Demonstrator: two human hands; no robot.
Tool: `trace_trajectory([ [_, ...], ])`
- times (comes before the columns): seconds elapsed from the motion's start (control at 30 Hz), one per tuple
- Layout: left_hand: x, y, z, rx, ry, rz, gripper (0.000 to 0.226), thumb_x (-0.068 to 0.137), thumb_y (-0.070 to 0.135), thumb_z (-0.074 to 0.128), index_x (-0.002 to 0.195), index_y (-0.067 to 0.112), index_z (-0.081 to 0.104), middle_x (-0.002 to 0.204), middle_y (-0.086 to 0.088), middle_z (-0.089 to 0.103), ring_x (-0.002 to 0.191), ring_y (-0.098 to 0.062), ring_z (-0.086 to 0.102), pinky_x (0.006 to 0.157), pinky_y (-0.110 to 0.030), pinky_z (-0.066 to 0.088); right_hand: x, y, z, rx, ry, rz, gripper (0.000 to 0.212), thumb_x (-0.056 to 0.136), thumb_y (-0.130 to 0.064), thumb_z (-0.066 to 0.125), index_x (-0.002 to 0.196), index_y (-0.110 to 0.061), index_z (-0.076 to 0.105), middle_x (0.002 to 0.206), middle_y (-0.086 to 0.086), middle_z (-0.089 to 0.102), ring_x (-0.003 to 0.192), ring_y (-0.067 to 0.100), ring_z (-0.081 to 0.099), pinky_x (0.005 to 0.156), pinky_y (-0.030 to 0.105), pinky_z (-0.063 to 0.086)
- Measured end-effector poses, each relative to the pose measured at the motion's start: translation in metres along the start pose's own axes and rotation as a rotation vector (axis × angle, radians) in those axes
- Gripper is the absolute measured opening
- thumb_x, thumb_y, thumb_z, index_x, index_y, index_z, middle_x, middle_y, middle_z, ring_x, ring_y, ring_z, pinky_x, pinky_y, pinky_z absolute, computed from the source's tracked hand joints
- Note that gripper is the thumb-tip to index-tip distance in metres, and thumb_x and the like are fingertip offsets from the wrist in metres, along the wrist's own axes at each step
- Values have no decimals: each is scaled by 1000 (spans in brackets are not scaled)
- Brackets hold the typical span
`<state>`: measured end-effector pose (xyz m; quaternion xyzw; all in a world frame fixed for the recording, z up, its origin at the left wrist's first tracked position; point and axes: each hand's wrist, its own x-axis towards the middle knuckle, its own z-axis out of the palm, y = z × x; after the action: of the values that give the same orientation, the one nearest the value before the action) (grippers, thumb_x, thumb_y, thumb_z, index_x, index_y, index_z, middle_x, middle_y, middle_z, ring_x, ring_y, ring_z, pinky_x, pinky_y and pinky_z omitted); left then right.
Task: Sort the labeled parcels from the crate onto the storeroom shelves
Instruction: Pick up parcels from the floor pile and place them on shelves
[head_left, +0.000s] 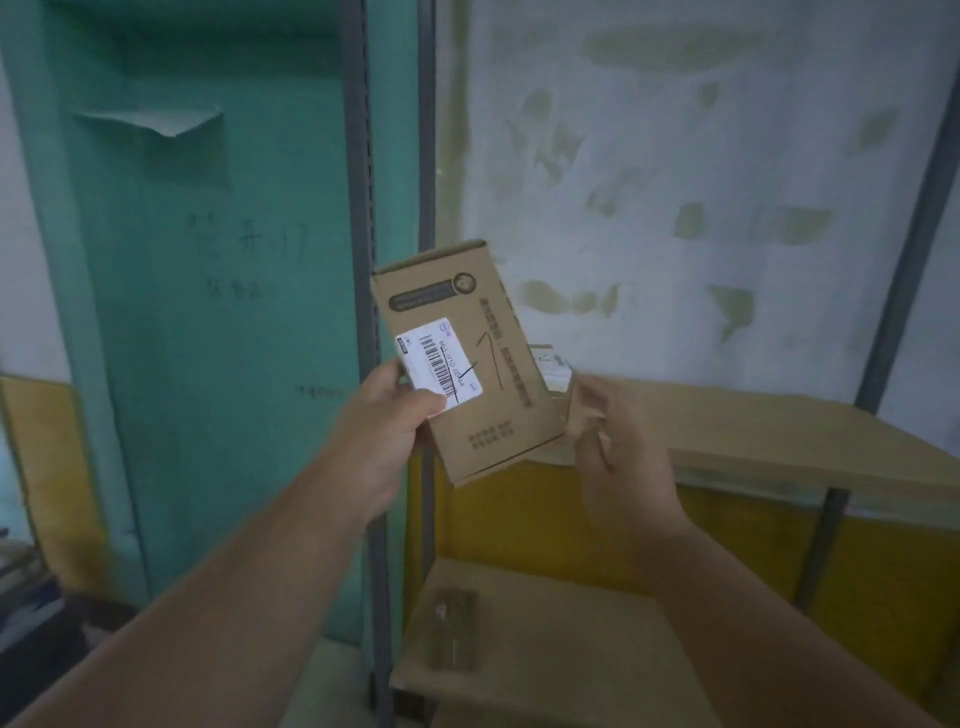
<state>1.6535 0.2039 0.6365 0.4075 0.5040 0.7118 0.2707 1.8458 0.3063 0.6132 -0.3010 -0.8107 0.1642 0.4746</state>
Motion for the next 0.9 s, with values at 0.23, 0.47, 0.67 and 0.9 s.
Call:
trace_trajectory([
  [0.23, -47, -37, -24, 96, -183, -153, 47, 93, -10, 50, 117, 28, 62, 113, -1, 75, 104, -16, 71, 92, -36, 52, -4, -29, 2, 372, -284, 298, 58, 96, -25, 65, 144, -37, 35, 110, -9, 72, 94, 4, 71, 71, 21, 56],
  [0.47, -76, -93, -38, 142, -325, -298, 46, 95, -6, 51, 124, 29, 59, 115, 4, 74, 106, -13, 70, 86, -30, 55, -34, 3, 23, 446, -452, 395, 85, 89, -10, 72, 151, -42, 24, 101, 2, 78, 93, 20, 75, 82, 49, 60],
  [0.67, -114, -182, -56, 442, -86, -287, 38, 92, 11, 68, 124, 24, 51, 102, 3, 59, 75, 3, 61, 60, -16, 47, -107, 89, 75, 396, -400, 605, 79, 87, -11, 75, 144, -44, 32, 99, 3, 77, 90, 21, 76, 81, 53, 60],
  [0.9, -109, -282, -43, 870, -116, -305, 38, 85, 39, 67, 118, 33, 51, 107, 15, 54, 91, 2, 54, 75, -25, 51, -107, 214, 126, 428, -418, 840, 90, 86, -3, 74, 154, -34, 24, 96, 17, 75, 88, 30, 75, 81, 59, 59],
])
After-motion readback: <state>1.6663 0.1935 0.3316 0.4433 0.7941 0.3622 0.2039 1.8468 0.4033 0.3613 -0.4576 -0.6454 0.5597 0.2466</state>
